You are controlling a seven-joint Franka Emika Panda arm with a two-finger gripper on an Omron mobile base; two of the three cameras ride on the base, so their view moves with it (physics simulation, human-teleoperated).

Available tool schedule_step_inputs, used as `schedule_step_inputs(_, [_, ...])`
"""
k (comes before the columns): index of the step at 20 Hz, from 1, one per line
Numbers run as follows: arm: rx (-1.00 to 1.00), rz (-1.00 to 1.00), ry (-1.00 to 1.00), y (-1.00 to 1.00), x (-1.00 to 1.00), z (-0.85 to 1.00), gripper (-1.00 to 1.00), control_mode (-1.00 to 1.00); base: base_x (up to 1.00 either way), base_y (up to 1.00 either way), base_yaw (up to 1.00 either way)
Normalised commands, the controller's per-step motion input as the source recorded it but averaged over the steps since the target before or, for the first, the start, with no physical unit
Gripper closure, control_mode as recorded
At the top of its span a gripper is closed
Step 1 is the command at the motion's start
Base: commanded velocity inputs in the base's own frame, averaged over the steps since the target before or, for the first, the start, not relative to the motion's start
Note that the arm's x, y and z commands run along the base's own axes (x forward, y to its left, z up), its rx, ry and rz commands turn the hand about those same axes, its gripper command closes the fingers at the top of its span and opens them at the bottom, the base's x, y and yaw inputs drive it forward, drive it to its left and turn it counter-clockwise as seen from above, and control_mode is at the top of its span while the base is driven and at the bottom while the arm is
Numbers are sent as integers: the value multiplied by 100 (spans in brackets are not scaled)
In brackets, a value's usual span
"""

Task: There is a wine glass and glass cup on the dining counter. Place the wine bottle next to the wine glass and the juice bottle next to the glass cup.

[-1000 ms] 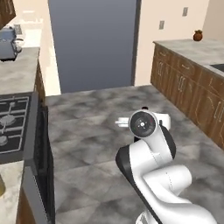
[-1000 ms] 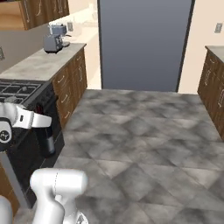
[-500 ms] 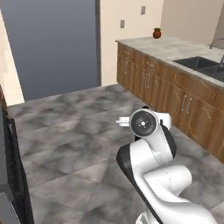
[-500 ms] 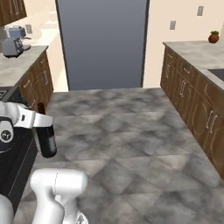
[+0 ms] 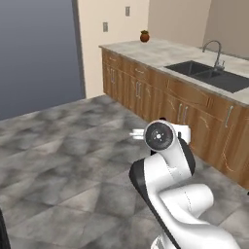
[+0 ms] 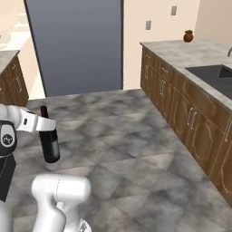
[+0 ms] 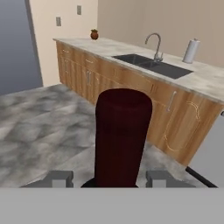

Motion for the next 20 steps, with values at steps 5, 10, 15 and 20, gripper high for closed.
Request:
schedule_step_inputs(5, [0,0,0,0,0,0,100,100,-2,-66,-3])
schedule_step_inputs(10, [0,0,0,0,0,0,100,100,0,-70,-11])
schedule_step_inputs(15, [0,0,0,0,0,0,100,100,-13,-74,-4])
schedule_step_inputs(20, [0,0,0,0,0,0,100,100,-37,-60,-10])
